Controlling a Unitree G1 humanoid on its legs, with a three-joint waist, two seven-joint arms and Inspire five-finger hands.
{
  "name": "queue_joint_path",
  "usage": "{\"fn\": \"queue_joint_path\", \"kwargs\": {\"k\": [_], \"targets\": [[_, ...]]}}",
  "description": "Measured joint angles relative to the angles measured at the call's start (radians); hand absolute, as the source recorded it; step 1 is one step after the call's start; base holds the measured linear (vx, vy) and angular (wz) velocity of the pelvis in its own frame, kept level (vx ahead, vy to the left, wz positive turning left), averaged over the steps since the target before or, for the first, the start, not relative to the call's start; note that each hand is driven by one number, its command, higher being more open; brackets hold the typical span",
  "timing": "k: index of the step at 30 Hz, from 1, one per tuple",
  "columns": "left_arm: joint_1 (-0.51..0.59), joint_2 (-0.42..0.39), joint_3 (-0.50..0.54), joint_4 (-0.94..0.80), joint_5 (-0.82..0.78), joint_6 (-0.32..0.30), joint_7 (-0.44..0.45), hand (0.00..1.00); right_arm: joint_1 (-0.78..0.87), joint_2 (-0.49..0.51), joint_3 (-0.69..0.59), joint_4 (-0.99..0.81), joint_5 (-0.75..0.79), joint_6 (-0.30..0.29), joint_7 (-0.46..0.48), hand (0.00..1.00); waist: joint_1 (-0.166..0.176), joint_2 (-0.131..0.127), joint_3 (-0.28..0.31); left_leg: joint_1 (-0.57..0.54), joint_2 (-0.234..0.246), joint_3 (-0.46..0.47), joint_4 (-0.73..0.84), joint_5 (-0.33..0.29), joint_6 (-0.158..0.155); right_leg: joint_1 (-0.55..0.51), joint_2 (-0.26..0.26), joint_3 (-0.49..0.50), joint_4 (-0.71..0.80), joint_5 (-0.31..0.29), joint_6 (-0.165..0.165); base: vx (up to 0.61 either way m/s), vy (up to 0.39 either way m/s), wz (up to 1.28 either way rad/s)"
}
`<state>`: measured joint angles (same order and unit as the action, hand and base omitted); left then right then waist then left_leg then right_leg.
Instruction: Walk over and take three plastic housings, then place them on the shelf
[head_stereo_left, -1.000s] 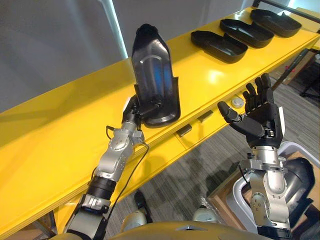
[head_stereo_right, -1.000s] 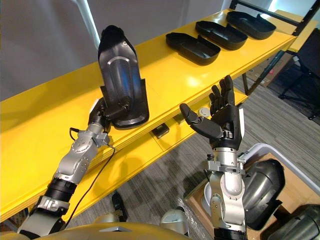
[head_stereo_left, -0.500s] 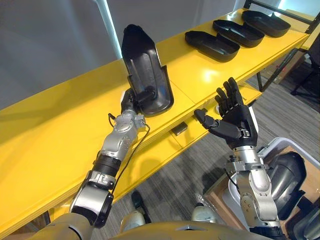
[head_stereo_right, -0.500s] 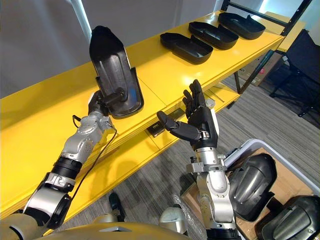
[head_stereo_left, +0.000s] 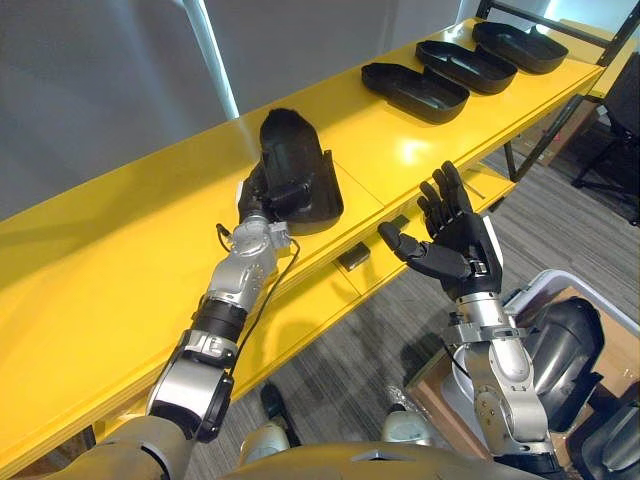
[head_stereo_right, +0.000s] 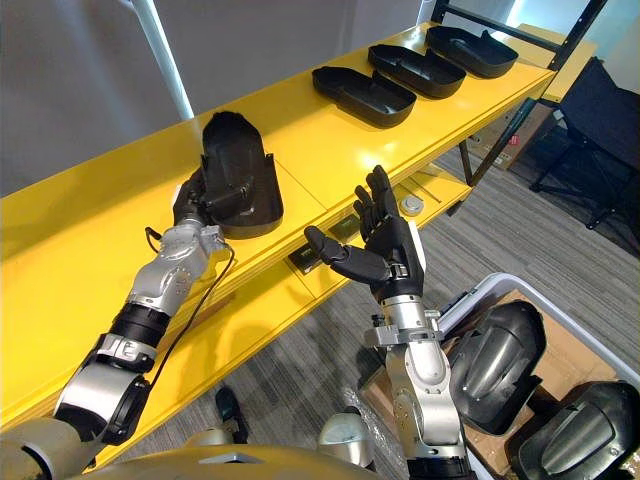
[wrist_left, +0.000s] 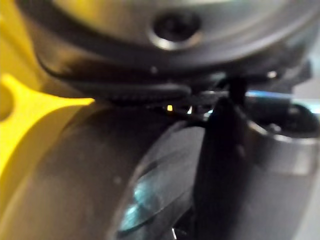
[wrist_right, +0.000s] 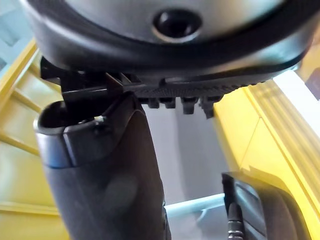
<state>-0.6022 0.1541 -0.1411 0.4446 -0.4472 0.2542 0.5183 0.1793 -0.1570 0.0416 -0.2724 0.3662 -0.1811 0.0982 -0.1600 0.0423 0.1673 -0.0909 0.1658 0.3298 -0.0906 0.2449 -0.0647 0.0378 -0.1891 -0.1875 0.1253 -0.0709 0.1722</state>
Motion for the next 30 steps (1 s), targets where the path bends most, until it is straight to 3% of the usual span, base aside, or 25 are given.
{"fn": "queue_joint_path", "kwargs": {"k": [10, 15, 18, 24, 30], "targets": [[-0.064, 0.026, 0.108, 0.079, 0.132, -0.053, 0.310, 1.00, -0.005, 0.000, 0.010, 0.000, 0.000, 0.002, -0.033, 1.00, -0.003, -0.020, 0.038, -0.006, 0.002, 0.007, 0.000, 0.000, 0.000, -0.020, 0.001, 0.014, 0.014, -0.004, -0.004, -0.01, -0.002, -0.02], [-0.064, 0.037, 0.123, 0.089, 0.188, -0.080, 0.400, 1.00, -0.018, 0.000, 0.010, -0.001, -0.005, 0.002, -0.039, 1.00, 0.000, -0.032, 0.059, -0.006, 0.001, 0.008, 0.000, 0.003, -0.003, -0.021, 0.001, 0.014, 0.021, -0.005, -0.006, 0.00, 0.000, 0.00], [-0.065, 0.045, 0.121, 0.075, 0.193, -0.075, 0.378, 1.00, -0.031, 0.000, 0.010, -0.001, -0.006, 0.002, -0.038, 1.00, 0.005, -0.029, 0.068, -0.007, 0.001, 0.007, 0.000, 0.003, -0.003, -0.022, 0.000, 0.013, 0.025, -0.007, -0.008, 0.00, -0.004, 0.01], [-0.052, 0.061, 0.073, -0.002, 0.153, -0.030, 0.223, 1.00, -0.057, 0.000, 0.017, -0.020, -0.006, 0.002, -0.037, 1.00, 0.042, -0.029, 0.069, -0.011, -0.002, -0.010, 0.000, 0.005, -0.004, -0.017, -0.001, -0.004, 0.035, -0.016, -0.010, -0.01, -0.014, 0.09], [0.074, 0.057, 0.035, -0.189, -0.052, -0.066, 0.035, 1.00, -0.090, 0.001, 0.053, -0.020, -0.039, 0.029, -0.041, 1.00, 0.066, -0.031, 0.070, -0.008, -0.019, -0.039, 0.000, 0.003, 0.005, 0.010, -0.015, -0.033, 0.033, -0.022, -0.004, -0.01, 0.001, 0.16]]}}
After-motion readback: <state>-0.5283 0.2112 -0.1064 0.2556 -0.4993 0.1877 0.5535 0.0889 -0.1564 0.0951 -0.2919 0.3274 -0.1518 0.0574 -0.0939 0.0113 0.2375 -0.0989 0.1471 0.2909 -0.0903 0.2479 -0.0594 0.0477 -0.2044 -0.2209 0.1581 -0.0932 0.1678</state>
